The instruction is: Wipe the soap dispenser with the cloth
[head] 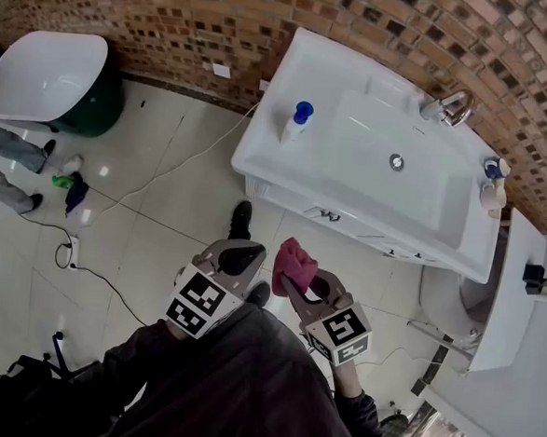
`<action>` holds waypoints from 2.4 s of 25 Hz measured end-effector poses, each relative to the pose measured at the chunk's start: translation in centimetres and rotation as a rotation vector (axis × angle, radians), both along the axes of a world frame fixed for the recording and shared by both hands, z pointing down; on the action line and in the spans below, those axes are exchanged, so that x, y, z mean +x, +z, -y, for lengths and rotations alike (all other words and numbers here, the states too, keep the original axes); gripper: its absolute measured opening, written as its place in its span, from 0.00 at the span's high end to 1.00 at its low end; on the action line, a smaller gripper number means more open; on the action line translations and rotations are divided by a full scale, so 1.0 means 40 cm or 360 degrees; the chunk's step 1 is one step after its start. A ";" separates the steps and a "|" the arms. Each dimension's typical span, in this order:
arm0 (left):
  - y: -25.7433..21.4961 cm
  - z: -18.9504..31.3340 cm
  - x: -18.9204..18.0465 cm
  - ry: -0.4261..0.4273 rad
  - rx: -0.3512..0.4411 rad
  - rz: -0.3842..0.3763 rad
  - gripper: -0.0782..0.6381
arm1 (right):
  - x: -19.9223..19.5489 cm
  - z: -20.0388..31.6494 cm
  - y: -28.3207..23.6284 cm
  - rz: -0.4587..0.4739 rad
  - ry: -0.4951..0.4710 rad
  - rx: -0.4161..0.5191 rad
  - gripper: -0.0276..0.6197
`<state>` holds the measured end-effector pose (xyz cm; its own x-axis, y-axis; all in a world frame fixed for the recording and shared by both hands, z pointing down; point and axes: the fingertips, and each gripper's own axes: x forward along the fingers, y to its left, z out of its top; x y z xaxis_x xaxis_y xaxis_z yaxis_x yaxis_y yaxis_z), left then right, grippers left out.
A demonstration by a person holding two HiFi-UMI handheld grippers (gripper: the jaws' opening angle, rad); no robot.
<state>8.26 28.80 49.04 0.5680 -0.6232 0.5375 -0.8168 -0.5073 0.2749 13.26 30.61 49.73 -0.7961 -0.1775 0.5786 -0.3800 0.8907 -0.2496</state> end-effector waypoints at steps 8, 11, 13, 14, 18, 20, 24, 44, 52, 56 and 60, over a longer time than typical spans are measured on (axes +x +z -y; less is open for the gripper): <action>-0.028 0.337 -0.221 -0.0023 0.0063 -0.0017 0.89 | -0.193 0.333 -0.068 -0.0045 -0.0018 0.0088 0.86; -0.022 0.414 -0.285 -0.0039 0.0045 -0.0007 0.82 | -0.239 0.429 -0.101 -0.0076 0.0006 0.0147 0.86; -0.007 0.450 -0.304 -0.0011 0.0025 -0.0012 0.75 | -0.262 0.475 -0.115 -0.0152 -0.0011 0.0208 0.86; 0.004 0.467 -0.302 0.0028 0.0014 -0.0011 0.70 | -0.264 0.499 -0.118 -0.0212 -0.0023 0.0253 0.86; 0.053 0.513 -0.257 0.0220 -0.0047 -0.0007 0.58 | -0.247 0.601 -0.114 -0.0495 -0.0092 0.0439 0.86; 0.063 0.522 -0.244 0.0269 -0.0070 -0.0027 0.58 | -0.244 0.660 -0.120 -0.0635 -0.0146 0.0553 0.86; 0.059 0.532 -0.225 0.0323 -0.0059 -0.0061 0.58 | -0.256 0.758 -0.122 -0.0853 -0.0317 0.0749 0.86; 0.063 0.561 -0.282 0.0252 -0.0053 0.0025 0.58 | -0.303 0.609 0.003 -0.1037 -0.0853 0.0788 0.86; 0.063 0.575 -0.270 0.0349 -0.0043 0.0043 0.58 | -0.334 0.586 -0.019 -0.0695 -0.0479 0.0641 0.86; 0.071 0.591 -0.268 0.0391 -0.0015 0.0061 0.58 | -0.283 0.605 -0.091 -0.0125 0.0048 0.0260 0.86; 0.090 0.611 -0.272 0.0429 -0.0044 0.0096 0.58 | -0.203 0.671 -0.070 0.0422 0.0669 -0.0353 0.86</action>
